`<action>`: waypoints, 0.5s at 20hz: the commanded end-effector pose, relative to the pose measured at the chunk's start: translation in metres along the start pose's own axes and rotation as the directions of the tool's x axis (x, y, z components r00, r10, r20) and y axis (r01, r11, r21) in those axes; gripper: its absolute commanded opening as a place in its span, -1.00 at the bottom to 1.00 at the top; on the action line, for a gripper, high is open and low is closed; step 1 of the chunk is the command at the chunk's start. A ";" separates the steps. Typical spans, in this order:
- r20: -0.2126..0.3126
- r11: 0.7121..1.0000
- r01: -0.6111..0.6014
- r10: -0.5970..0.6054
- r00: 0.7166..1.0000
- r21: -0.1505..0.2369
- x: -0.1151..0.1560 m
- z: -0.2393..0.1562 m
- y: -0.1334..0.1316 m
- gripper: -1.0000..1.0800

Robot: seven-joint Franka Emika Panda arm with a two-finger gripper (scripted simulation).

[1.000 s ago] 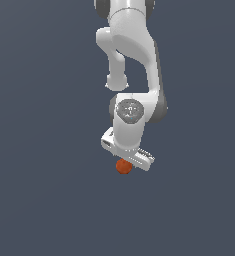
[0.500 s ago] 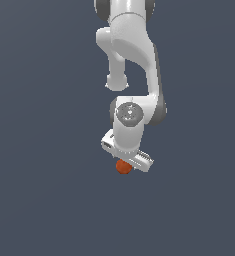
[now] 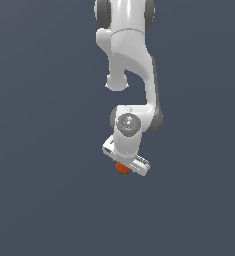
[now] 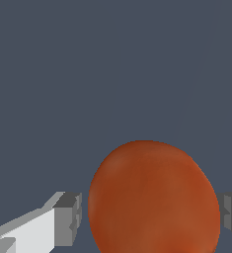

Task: Pick up the object and move it to a goal position.

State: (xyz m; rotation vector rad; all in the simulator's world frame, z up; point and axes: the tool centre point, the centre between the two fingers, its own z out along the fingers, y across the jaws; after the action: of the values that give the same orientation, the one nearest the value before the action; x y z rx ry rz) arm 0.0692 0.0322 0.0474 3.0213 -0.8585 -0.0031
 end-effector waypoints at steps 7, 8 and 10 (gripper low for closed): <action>-0.002 1.000 0.000 0.000 1.000 0.001 0.001 0.000 -0.001 -1.00; -0.002 1.000 0.000 0.000 1.000 0.001 0.001 0.000 -0.001 -1.00; -0.002 1.000 0.000 0.000 1.000 0.001 0.001 0.000 -0.001 -1.00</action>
State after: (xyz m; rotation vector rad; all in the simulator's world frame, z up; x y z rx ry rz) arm 0.0703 0.0326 0.0466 3.0219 -0.8582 -0.0020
